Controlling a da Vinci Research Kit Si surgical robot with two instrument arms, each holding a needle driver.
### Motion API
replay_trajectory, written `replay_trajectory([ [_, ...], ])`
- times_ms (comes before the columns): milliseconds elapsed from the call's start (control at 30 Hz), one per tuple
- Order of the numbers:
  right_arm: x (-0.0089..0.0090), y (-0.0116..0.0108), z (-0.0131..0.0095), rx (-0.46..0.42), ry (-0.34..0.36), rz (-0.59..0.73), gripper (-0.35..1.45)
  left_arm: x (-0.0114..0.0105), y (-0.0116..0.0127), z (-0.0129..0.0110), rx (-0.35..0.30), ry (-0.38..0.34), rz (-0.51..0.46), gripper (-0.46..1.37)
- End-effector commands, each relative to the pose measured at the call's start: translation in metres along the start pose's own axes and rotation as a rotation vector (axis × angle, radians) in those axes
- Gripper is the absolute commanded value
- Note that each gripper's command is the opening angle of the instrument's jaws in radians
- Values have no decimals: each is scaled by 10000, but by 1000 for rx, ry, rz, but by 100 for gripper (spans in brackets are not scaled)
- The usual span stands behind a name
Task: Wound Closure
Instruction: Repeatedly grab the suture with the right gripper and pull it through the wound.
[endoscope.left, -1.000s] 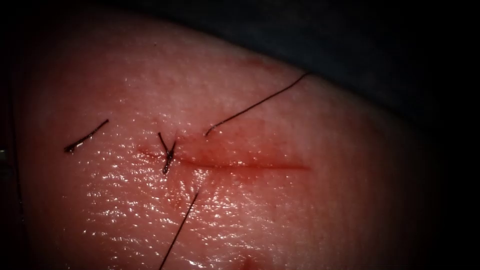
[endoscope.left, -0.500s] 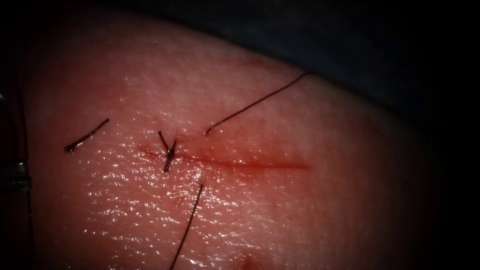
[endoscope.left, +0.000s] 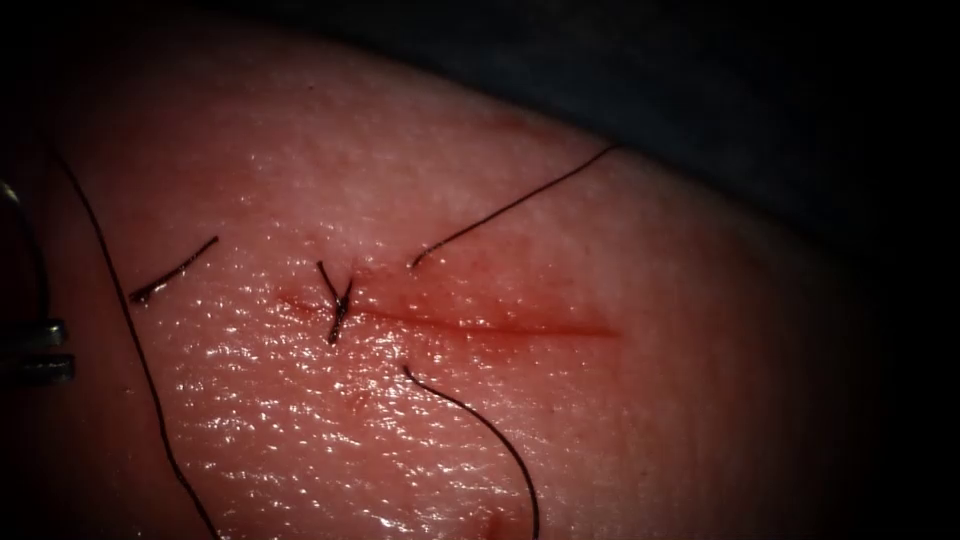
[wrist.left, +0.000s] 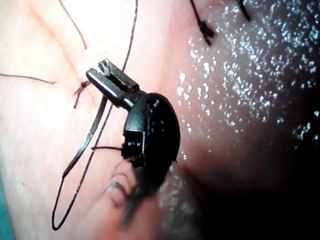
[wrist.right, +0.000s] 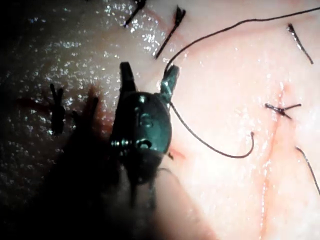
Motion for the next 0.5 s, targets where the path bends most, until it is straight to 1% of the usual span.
replay_trajectory([
  [33,-3,4,-10,-7,17,7,120,0,0,0,-8,0,1,-35],
  [167,-3,7,-32,-14,43,14,122,-1,-1,-2,-10,1,0,-35],
  [233,-1,6,-51,-8,77,18,118,-3,-4,-4,-13,4,-7,-35],
  [333,2,4,-73,-8,112,25,118,-5,-9,-8,-18,2,-6,-35],
  [400,5,3,-89,-5,131,31,116,-6,-15,-13,-8,-5,-6,-35],
  [467,7,5,-106,-17,136,40,116,-7,-23,-21,1,-9,3,-35],
  [500,7,6,-109,-19,133,41,116,-7,-25,-22,5,-11,1,-35],
])
